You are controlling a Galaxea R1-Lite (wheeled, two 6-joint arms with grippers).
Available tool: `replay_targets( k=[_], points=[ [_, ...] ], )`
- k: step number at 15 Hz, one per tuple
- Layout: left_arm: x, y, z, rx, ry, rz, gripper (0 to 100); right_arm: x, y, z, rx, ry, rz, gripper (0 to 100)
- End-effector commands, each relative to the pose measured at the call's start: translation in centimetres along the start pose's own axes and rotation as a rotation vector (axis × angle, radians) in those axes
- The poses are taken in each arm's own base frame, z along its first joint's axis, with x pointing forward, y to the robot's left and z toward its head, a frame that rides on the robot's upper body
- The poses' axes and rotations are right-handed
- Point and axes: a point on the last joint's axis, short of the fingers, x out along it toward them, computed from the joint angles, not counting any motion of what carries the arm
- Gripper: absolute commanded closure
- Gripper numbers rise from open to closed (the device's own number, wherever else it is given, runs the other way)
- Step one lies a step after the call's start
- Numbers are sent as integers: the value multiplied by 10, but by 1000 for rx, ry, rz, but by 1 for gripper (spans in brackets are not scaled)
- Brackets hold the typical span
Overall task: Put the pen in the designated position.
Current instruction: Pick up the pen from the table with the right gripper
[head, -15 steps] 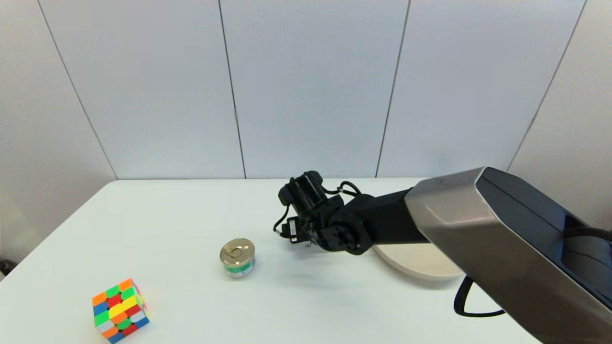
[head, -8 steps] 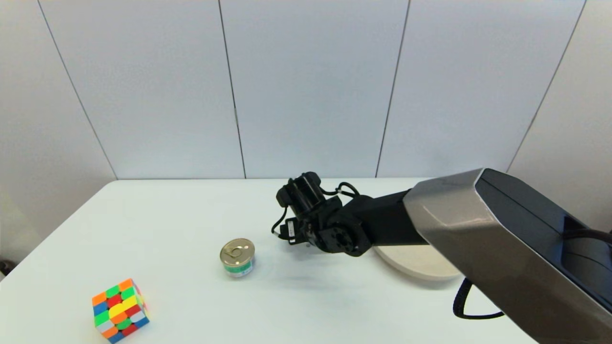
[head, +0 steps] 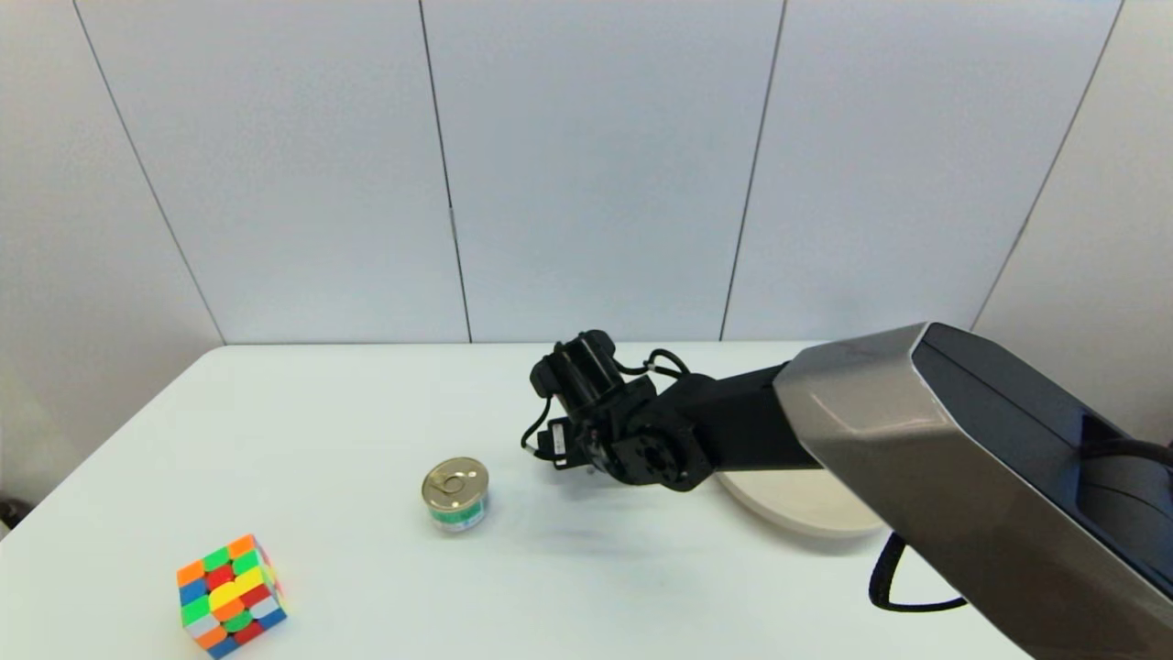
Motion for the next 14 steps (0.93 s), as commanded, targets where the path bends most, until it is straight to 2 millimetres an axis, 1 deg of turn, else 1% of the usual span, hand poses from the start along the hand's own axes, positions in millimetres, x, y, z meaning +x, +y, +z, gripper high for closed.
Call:
replay_targets(
  k=[1,14],
  points=[
    [0,0,0,0,-1,0,0,1,0,-2,-1,3,-10,100],
    [0,0,0,0,-1,0,0,-2,1,0,0,-4,-5,100]
  ],
)
